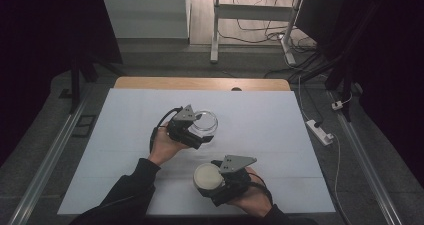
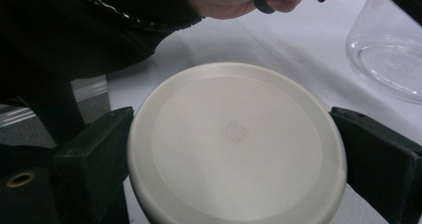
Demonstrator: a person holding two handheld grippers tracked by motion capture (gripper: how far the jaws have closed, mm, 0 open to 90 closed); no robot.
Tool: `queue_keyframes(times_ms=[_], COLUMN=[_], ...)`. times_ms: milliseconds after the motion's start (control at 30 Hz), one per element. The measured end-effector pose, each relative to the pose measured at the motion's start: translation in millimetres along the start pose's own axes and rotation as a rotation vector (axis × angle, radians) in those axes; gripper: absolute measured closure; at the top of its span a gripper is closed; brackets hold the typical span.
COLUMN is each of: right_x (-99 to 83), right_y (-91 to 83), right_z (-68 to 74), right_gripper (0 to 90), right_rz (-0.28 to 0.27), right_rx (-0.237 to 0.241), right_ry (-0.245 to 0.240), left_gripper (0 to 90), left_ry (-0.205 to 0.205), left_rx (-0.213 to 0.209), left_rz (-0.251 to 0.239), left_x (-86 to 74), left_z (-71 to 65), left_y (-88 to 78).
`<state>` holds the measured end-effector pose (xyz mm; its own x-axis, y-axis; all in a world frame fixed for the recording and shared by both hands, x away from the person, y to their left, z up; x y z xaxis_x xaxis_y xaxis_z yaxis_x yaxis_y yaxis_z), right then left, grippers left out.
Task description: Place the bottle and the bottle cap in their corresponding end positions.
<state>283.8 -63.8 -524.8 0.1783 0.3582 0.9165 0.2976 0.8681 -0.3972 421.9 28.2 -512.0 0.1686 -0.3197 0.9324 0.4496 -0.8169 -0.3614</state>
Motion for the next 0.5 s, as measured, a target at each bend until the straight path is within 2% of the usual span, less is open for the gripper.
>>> queue_keyframes(times_ms=[500], right_x=[-17.2], right_y=[18.6], right_z=[-16.2], right_gripper=[6.7], right_rz=[0.019], right_rx=[-0.053], right_ry=[0.017], left_gripper=[7.4], left_ry=[-0.02], left_rx=[0.012], left_rz=[0.003], left_x=[-12.2], left_z=[9.7], left_y=[18.0])
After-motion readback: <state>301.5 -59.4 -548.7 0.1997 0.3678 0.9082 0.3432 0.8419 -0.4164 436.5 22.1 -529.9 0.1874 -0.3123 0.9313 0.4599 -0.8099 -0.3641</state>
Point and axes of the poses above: each handheld gripper's, and its own axes: y roughly forward along the jaws, x roughly out of its top, z roughly to its left, the point moved 8 cm from there along y, roughly forward along the jaws, and after that the axes turned 10 degrees about -z, right-handed, at the moved point
